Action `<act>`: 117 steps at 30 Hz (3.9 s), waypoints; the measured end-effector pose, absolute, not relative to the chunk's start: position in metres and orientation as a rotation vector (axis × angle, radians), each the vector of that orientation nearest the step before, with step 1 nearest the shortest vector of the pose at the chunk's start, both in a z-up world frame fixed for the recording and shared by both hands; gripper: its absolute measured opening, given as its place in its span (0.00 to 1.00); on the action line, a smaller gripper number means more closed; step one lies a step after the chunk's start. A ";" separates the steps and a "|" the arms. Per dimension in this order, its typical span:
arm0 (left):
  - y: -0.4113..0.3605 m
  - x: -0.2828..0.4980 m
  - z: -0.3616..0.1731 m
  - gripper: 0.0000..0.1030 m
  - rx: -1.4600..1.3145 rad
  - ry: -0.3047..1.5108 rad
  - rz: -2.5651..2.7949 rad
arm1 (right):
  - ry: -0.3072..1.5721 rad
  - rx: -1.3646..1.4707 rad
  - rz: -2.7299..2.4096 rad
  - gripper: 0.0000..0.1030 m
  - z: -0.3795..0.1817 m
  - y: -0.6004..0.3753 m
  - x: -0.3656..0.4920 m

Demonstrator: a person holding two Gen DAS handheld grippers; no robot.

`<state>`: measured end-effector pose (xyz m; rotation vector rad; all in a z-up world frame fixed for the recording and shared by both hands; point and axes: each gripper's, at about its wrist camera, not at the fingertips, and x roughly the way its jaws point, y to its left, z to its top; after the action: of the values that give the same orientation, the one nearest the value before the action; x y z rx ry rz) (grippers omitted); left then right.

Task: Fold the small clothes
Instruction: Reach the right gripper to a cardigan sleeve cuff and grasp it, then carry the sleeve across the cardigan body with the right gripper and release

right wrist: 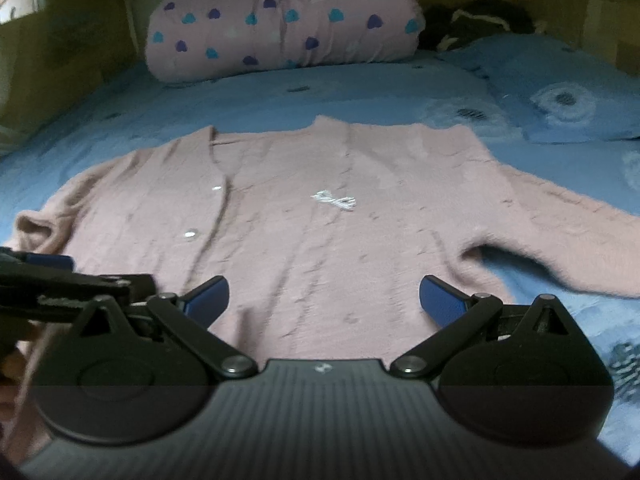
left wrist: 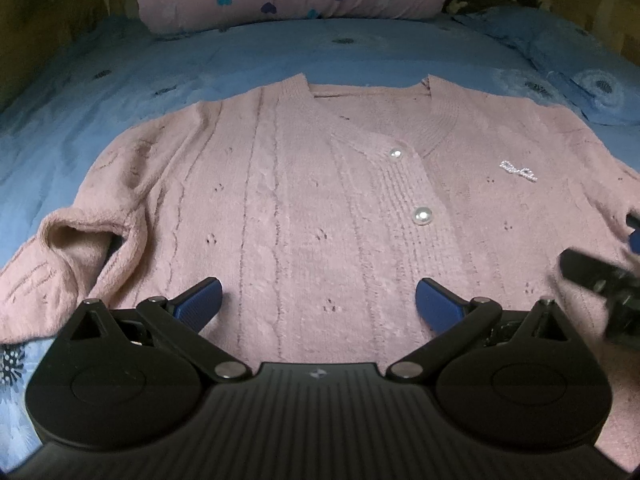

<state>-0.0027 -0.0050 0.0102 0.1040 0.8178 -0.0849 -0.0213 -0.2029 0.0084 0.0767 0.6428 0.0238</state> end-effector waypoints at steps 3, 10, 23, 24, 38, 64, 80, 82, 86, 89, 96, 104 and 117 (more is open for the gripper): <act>-0.002 -0.002 0.011 1.00 0.097 0.814 -0.087 | 0.640 0.089 -0.015 1.00 0.014 -0.215 -0.019; 0.005 0.003 0.011 1.00 0.072 0.821 -0.068 | 0.619 0.101 -0.167 1.00 0.031 -0.256 -0.022; 0.005 0.005 0.009 1.00 0.076 0.835 -0.068 | 0.721 0.417 -0.431 1.00 0.026 -0.388 -0.032; 0.005 0.006 0.007 1.00 0.074 0.843 -0.073 | 0.721 0.458 -0.448 1.00 0.023 -0.395 -0.032; 0.001 0.007 -0.003 1.00 0.092 0.846 -0.080 | 0.615 0.648 -0.526 1.00 0.003 -0.431 -0.017; 0.005 0.002 0.015 1.00 0.077 0.780 -0.107 | 0.436 0.830 -0.552 0.11 0.003 -0.478 -0.037; 0.030 0.001 0.025 1.00 0.048 0.763 -0.068 | 0.334 0.687 -0.415 0.11 0.066 -0.443 -0.021; 0.035 0.001 0.026 1.00 0.041 0.763 -0.062 | 0.326 0.671 -0.346 0.11 0.077 -0.426 -0.012; 0.042 0.001 0.029 1.00 0.028 0.756 -0.046 | 0.313 0.612 -0.226 0.11 0.098 -0.386 0.004; 0.048 0.002 0.032 1.00 0.016 0.749 -0.037 | 0.316 0.560 -0.133 0.11 0.111 -0.356 0.017; 0.061 0.003 0.037 1.00 -0.008 0.731 0.019 | 0.358 0.456 0.073 0.11 0.117 -0.280 0.040; 0.072 0.000 0.041 1.00 0.007 0.710 0.067 | 0.492 0.459 0.214 0.12 0.066 -0.208 0.061; 0.079 0.000 0.041 1.00 -0.007 0.712 0.086 | 0.687 0.469 0.331 0.36 -0.008 -0.158 0.065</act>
<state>-0.0003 0.0788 0.0414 -0.0067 0.7115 0.0860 0.0648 -0.1581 -0.0082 0.4688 0.6867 0.3308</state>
